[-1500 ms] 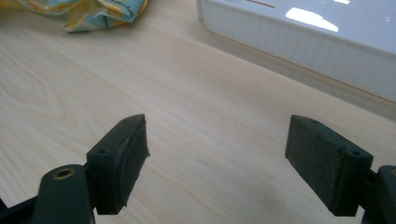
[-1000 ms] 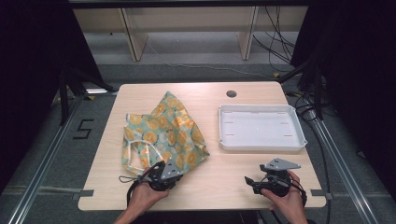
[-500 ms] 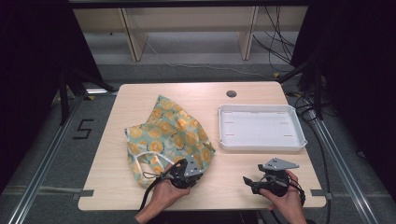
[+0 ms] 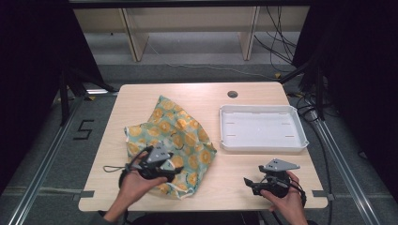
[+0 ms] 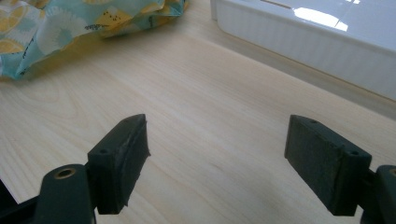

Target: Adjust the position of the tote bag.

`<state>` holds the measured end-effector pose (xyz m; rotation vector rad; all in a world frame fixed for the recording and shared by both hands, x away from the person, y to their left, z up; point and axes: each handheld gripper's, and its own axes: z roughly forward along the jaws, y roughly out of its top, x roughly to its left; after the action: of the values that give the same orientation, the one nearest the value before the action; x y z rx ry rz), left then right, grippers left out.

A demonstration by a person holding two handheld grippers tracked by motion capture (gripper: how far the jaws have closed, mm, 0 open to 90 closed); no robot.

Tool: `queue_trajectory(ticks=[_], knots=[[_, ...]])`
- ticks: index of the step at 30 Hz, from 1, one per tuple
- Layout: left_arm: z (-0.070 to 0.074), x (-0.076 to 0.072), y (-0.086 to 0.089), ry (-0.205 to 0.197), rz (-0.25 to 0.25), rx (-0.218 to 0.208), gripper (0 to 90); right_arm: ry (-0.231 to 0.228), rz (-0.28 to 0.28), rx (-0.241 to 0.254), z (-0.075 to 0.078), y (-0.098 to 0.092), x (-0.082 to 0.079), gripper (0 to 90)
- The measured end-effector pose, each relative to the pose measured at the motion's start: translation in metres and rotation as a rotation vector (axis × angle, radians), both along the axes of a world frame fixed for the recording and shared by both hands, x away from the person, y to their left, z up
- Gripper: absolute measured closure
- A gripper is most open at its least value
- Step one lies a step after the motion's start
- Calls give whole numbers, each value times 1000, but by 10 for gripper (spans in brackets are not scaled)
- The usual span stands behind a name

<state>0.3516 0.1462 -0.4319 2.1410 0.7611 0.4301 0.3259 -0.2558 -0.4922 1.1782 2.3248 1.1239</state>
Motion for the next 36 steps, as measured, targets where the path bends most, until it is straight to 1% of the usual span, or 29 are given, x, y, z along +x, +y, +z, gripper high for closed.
queue_trajectory(ticks=[2, 4, 5, 6, 8, 9, 10, 11, 12, 13, 14, 15, 16, 17, 19, 20, 22, 23, 24, 25, 27, 28, 29, 30, 31, 32, 34, 35, 36], knots=[[2, 15, 24, 1, 74, -6, 390, 4, -11, 3, 0, 0, -1, 225], [2, 23, 39, 3, 142, -14, 381, 10, -4, 10, 0, 0, -1, 226], [2, 27, 47, -7, 185, 0, 369, 2, -15, 7, -1, 1, -1, 225], [3, 31, 57, -8, 191, 46, 353, 16, -3, 13, -1, 0, 0, 225], [2, 37, 71, -6, 250, 56, 353, 17, -6, 11, -1, 1, 0, 225], [2, 40, 78, -8, 287, 25, 348, 15, -4, 16, -1, 1, 0, 225], [2, 43, 84, -10, 321, 10, 348, 15, -4, 16, -1, 1, 0, 225], [4, 48, 95, -8, 349, 36, 341, 17, -6, 17, -1, 1, -1, 225], [4, 53, 101, -12, 377, 39, 331, 11, -12, 4, -1, 2, -1, 226], [5, 59, 108, -7, 396, 42, 325, 19, 0, 9, -2, 2, -1, 225], [5, 65, 114, 2, 426, 33, 302, 18, -14, -2, -1, 2, -1, 225], [5, 72, 120, -6, 465, 17, 302, 18, -14, -2, -1, 2, -1, 225], [5, 78, 126, -10, 493, 16, 297, 13, -7, -1, -2, 2, -1, 225], [4, 83, 129, 15, 510, 5, 295, 19, -5, 9, -2, 2, 0, 225], [1, 96, 138, 69, 499, -6, 264, 30, -15, 16, -2, 3, -1, 226], [-3, 102, 140, 91, 495, -56, 280, 39, -14, 11, -2, 3, -1, 225], [-10, 111, 144, 150, 492, -106, 266, 40, -14, 10, -2, 2, -1, 225], [-14, 114, 145, 163, 491, -109, 266, 32, -8, 4, -2, 2, -1, 225], [-17, 117, 146, 182, 485, -99, 263, 40, -14, 10, -2, 3, -2, 225], [-21, 120, 145, 193, 492, -111, 263, 40, -14, 10, -2, 3, -2, 225], [-28, 126, 145, 216, 473, -143, 264, 45, -11, 14, -2, 3, -2, 225], [-33, 129, 145, 229, 477, -160, 263, 35, -18, 10, -2, 4, -2, 225], [-37, 132, 144, 246, 477, -152, 254, 24, -1, 2, -3, 3, -1, 225], [-40, 134, 144, 246, 463, -144, 266, 45, -21, 14, -2, 4, -3, 225], [-45, 136, 143, 235, 438, -154, 336, 43, -9, 12, -3, 3, -1, 225], [-49, 136, 140, 230, 441, -197, 468, 24, -9, 1, -3, 3, -1, 225], [-52, 133, 139, 204, 429, -205, 767, 20, -4, 1, -3, 3, -1, 226], [-54, 131, 139, 189, 414, -191, 767, 20, -4, 1, -3, 3, -1, 226], [-54, 127, 140, 180, 394, -175, 868, 21, 6, 4, -3, 4, 0, 226]])
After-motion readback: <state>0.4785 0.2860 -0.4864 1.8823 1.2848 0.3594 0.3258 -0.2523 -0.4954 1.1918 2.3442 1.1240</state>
